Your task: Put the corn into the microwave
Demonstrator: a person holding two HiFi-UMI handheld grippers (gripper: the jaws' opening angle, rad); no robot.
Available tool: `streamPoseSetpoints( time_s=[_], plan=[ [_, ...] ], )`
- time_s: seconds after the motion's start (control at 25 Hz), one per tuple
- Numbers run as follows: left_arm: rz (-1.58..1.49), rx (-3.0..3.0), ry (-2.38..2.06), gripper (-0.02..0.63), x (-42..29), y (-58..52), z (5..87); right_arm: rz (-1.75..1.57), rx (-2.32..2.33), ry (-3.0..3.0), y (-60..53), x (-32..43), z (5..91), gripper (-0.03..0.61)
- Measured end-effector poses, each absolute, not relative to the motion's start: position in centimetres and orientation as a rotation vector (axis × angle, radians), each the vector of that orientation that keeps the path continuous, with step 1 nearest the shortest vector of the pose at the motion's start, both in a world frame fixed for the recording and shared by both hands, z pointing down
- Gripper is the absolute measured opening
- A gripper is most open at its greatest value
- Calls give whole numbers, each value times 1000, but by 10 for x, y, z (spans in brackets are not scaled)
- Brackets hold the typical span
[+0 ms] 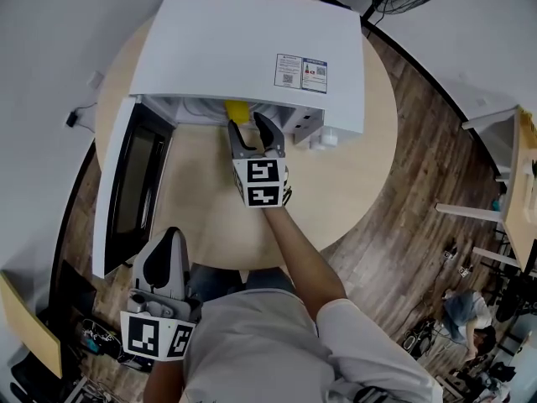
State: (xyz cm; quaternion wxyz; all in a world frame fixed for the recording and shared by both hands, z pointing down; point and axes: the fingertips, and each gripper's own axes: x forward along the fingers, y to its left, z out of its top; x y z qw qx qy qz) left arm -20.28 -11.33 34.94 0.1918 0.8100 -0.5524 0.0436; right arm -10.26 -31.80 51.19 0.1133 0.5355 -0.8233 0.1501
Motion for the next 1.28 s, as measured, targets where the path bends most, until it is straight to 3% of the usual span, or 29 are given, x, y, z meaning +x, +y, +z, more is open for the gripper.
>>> streamPoseSetpoints(
  time_s=[0.48, 0.88, 1.04, 1.28],
  plan=[
    [92, 2322, -1541, 0, -185, -114, 337, 508, 1428, -2503, -283, -90, 490, 125],
    [54, 2365, -1526, 0, -169, -117, 325, 566, 1339, -2574, -255, -72, 463, 101],
    [46, 2372, -1542, 0, -165, -113, 322, 538, 1335, -2575, -246, -57, 452, 54],
    [54, 2372, -1542, 0, -158, -105, 322, 556, 1323, -2588, -226, -38, 438, 52]
  ],
)
